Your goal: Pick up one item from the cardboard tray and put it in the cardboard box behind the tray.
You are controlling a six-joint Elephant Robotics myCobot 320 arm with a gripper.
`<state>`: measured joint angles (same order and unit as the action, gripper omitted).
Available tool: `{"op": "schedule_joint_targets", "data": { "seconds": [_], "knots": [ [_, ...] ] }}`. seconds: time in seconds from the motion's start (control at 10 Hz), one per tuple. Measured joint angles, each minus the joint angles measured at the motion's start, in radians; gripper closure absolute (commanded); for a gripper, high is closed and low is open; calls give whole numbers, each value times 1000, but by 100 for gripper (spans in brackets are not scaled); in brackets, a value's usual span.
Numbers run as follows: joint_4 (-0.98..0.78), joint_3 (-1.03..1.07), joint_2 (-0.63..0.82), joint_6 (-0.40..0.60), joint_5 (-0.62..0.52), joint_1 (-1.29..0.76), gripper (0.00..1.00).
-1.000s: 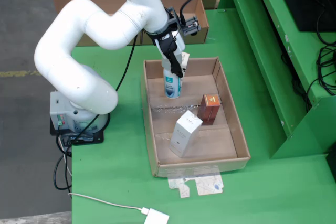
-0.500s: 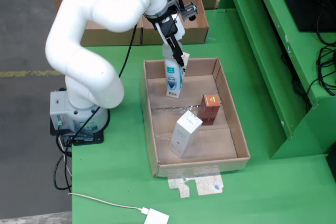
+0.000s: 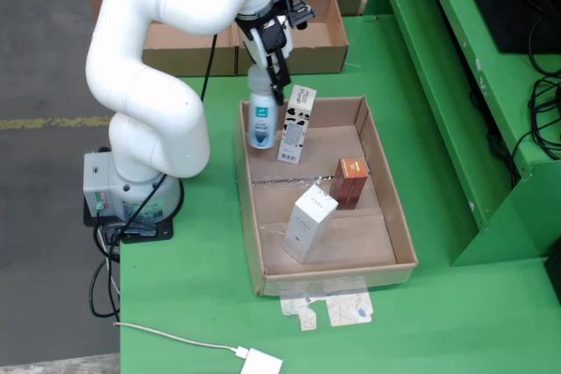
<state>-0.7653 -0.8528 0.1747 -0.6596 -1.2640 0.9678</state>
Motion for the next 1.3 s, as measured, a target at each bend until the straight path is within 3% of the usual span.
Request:
{"op": "schedule_joint_targets", "data": {
  "seconds": [0.3, 0.8, 1.3],
  "knots": [
    [-12, 124, -15, 26, -118, 9, 100],
    [0, 360, -23, -18, -69, 135, 100],
    [-66, 600, -14, -144, -9, 368, 100]
  ]
}}
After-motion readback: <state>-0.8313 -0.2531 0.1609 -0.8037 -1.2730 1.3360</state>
